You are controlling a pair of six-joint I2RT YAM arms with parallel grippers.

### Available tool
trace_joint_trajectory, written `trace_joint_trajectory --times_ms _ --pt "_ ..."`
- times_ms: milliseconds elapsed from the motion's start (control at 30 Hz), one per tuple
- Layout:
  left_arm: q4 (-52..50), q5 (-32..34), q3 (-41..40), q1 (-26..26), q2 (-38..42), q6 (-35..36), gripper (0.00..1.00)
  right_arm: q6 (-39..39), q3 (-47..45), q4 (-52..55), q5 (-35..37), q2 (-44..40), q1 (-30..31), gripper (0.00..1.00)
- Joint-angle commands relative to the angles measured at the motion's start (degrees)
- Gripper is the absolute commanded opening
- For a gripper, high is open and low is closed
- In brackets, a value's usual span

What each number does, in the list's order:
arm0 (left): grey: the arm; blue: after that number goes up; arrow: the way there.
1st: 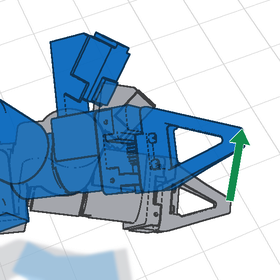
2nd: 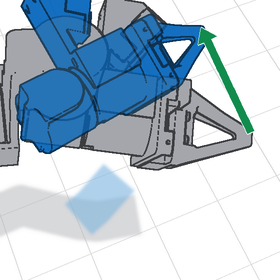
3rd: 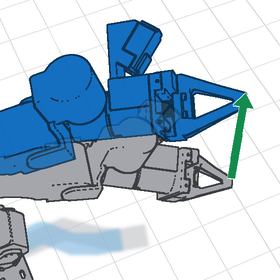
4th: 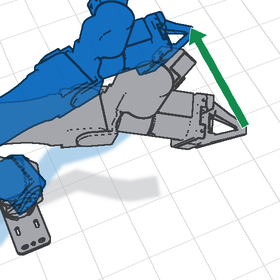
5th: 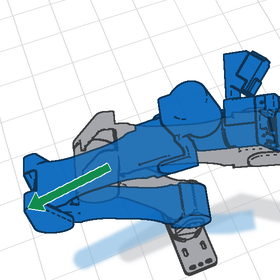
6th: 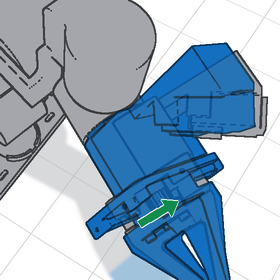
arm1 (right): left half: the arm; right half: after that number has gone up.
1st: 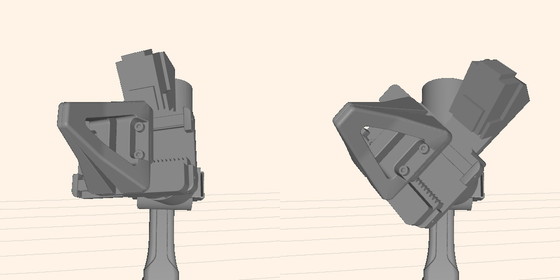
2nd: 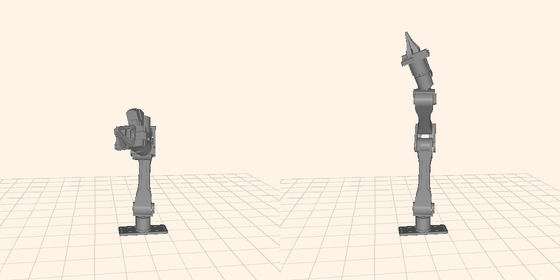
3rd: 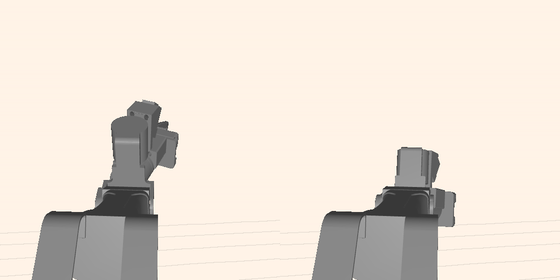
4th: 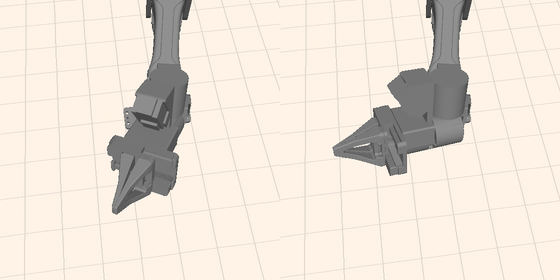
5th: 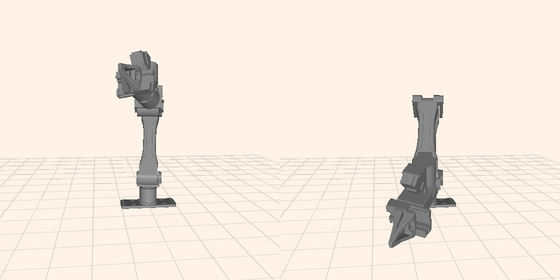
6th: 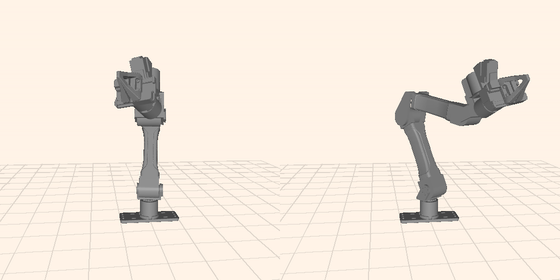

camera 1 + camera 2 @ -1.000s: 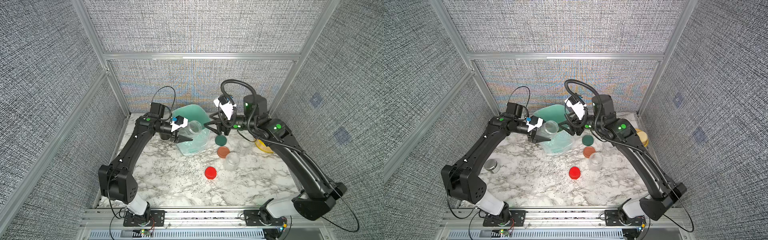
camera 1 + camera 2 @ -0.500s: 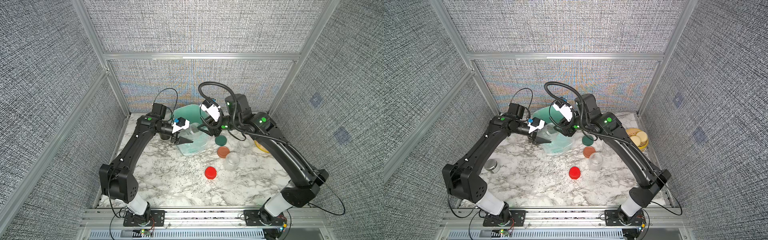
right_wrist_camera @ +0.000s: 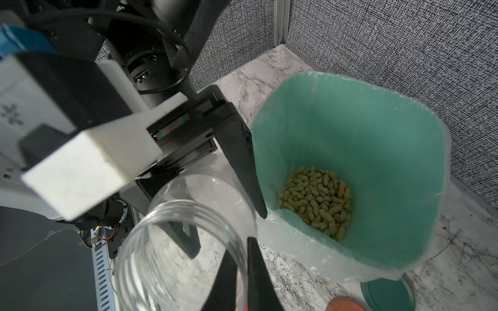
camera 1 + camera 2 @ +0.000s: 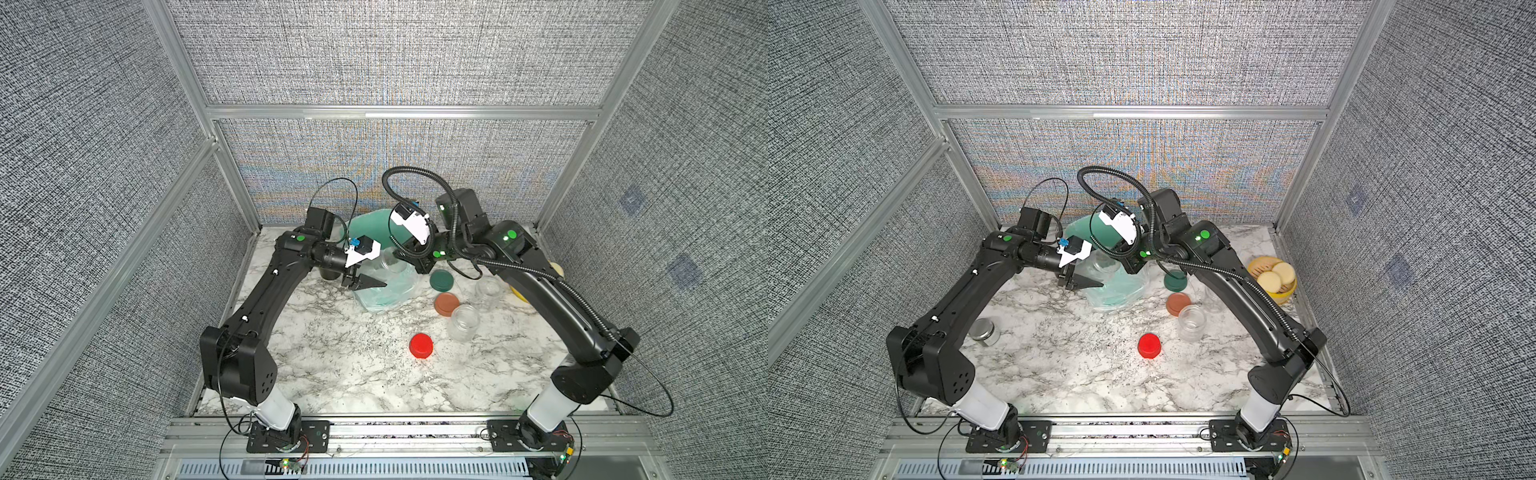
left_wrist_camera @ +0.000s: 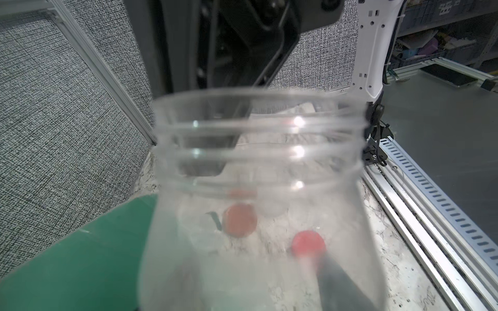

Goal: Empty moldy peanuts from jars
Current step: Place the jar at the center of the board.

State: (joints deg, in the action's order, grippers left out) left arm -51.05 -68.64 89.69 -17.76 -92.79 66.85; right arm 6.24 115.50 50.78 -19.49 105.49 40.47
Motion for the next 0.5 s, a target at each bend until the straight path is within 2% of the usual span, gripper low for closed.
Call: trace_joint_trajectory --times_ms 0,33,100,133,167,200,233,467 --pt "3.5 -0.6 -0.9 0.1 0.3 -1.5 0.16 0.7 0.1 0.6 -2.6 0.1 0.1 0.02" --pt "4.8 -0.4 -1.5 0.1 0.5 -2.4 0.21 0.6 -0.1 0.6 -2.6 -0.1 0.1 0.00" --pt "6.5 -0.2 -2.5 0.1 1.0 -3.5 0.25 0.5 -0.6 0.4 -2.5 -0.2 0.1 0.00" --pt "6.8 -0.2 -2.7 0.1 1.1 -3.6 0.30 0.5 -0.9 0.4 -2.4 -0.3 0.1 0.00" --pt "7.0 -0.1 -2.9 0.1 1.3 -3.7 0.41 0.5 -1.0 0.3 -2.4 -0.4 0.0 0.00" --pt "7.2 -0.1 -3.0 0.1 1.4 -3.6 0.92 0.4 -1.0 0.4 -2.3 -0.5 -0.1 0.00" --pt "7.4 0.1 -3.1 0.1 1.5 -3.7 1.00 0.2 -1.1 0.2 -2.1 -0.6 -0.2 0.00" --pt "7.5 0.8 -4.0 0.1 2.3 -3.4 1.00 -1.2 -4.0 -3.2 -4.6 -5.2 -3.6 0.00"
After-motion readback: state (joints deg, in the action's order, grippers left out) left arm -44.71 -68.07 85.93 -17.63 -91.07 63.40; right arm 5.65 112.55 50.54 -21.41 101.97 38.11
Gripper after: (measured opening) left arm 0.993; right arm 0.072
